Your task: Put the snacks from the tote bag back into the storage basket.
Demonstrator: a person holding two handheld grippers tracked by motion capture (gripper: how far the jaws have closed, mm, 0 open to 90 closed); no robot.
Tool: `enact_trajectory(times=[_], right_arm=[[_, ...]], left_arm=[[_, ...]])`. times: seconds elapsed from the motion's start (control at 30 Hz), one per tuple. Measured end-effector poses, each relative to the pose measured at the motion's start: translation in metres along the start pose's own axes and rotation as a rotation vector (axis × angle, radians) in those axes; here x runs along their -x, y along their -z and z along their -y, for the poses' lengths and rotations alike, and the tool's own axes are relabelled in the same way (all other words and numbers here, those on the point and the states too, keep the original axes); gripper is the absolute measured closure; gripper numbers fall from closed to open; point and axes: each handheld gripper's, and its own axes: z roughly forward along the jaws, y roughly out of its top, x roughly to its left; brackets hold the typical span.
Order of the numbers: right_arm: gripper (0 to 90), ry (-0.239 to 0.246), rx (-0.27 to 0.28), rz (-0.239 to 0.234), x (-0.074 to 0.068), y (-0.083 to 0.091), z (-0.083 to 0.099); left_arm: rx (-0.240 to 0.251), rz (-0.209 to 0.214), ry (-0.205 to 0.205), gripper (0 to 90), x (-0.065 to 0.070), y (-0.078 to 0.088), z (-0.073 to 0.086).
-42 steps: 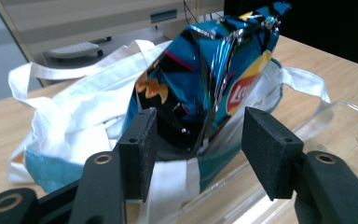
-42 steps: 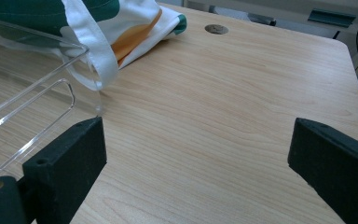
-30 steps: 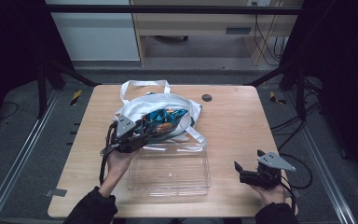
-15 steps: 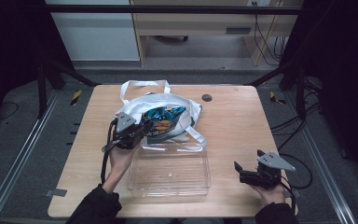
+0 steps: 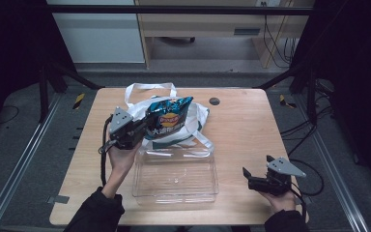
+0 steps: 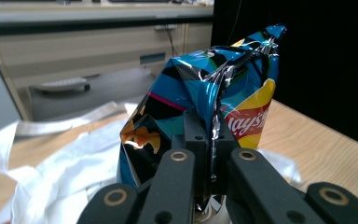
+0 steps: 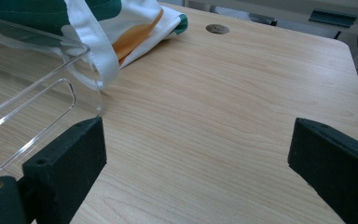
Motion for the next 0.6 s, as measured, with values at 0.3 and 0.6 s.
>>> enact_trajectory(times=[0.3, 0.6], right_arm=[[4.5, -0.005, 0.0, -0.001, -0.001, 0.001, 0.0], [4.6, -0.003, 0.0, 0.001, -0.001, 0.001, 0.0]], left_arm=[[0.055, 0.058, -0.005, 89.5, 0.017, 0.024, -0.028], [0.089, 0.095, -0.012, 89.5, 0.028, 0.051, -0.035]])
